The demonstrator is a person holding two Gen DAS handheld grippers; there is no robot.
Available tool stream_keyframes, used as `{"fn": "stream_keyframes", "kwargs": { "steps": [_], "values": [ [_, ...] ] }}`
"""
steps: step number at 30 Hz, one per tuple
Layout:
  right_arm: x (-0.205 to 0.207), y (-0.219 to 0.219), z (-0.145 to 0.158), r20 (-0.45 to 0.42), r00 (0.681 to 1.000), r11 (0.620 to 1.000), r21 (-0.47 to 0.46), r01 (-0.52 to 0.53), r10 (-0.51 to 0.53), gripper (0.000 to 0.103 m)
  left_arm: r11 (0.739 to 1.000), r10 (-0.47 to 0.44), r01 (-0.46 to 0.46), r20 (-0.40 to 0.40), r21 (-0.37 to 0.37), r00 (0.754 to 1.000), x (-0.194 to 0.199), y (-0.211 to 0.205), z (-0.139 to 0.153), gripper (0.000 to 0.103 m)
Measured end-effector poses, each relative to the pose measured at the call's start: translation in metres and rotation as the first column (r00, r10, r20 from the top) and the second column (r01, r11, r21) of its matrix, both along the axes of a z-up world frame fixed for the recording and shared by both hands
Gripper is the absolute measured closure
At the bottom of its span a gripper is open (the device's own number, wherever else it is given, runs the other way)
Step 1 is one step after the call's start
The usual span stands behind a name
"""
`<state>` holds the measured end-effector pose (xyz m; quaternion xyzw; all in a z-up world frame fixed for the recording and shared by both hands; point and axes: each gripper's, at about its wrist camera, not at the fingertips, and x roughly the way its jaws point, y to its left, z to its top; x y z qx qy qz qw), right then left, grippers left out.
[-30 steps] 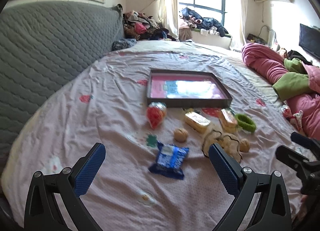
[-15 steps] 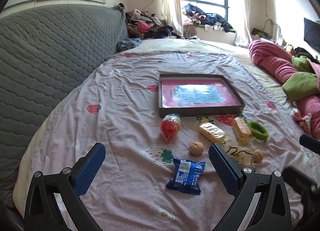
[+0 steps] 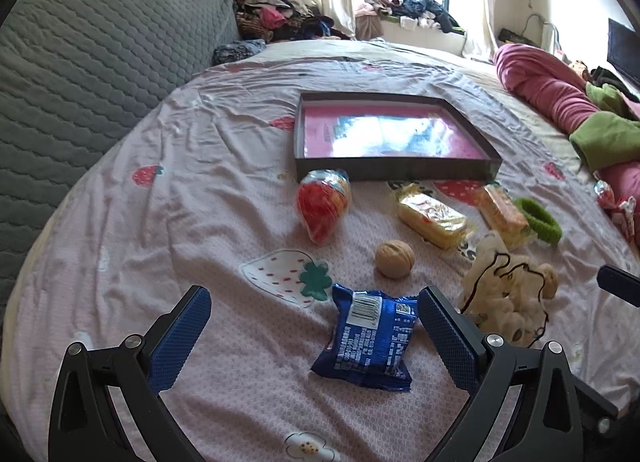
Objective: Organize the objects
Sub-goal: 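Grasp the blue snack packet with the left tool while the right tool grasps the cream scrunchie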
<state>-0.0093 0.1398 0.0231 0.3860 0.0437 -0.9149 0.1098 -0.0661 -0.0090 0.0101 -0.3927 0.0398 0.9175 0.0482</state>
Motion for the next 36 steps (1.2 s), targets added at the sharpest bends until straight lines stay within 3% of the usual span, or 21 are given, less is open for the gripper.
{"fn": "stream_keyframes", "kwargs": {
  "steps": [13, 21, 25, 27, 29, 32, 36],
  "values": [
    [-0.023, -0.005, -0.041, 0.080, 0.997, 0.998, 0.055, 0.003, -0.007, 0.001, 0.998, -0.057, 0.060, 0.085, -0.034, 0.995, -0.017, 0.018, -0.037, 0.000],
    [-0.028, -0.008, -0.050, 0.084, 0.996, 0.995, 0.104, 0.004, -0.012, 0.029, 0.995, -0.087, 0.093, 0.131, -0.034, 0.988, -0.022, 0.021, -0.052, 0.001],
    [-0.029, -0.006, -0.054, 0.108, 0.994, 0.996, 0.085, -0.011, 0.001, 0.044, 0.995, -0.090, 0.095, 0.142, -0.031, 0.986, -0.023, 0.022, -0.056, 0.014],
    [-0.030, -0.004, -0.055, 0.116, 0.993, 0.997, 0.072, -0.015, 0.007, 0.056, 0.994, -0.102, 0.108, 0.159, -0.024, 0.982, -0.023, 0.022, -0.059, 0.026],
    [-0.030, -0.003, -0.055, 0.115, 0.993, 0.998, 0.066, -0.022, 0.014, 0.062, 0.992, -0.119, 0.123, 0.173, -0.014, 0.978, -0.021, 0.025, -0.060, 0.047],
    [-0.028, -0.003, -0.053, 0.108, 0.994, 0.998, 0.057, -0.033, 0.026, 0.074, 0.991, -0.127, 0.133, 0.165, -0.028, 0.978, -0.019, 0.028, -0.060, 0.048],
    [-0.026, 0.000, -0.051, 0.112, 0.993, 0.999, 0.006, -0.040, 0.039, 0.082, 0.992, -0.125, 0.123, 0.159, 0.025, 0.979, -0.016, 0.022, -0.056, 0.049]
  ]
}}
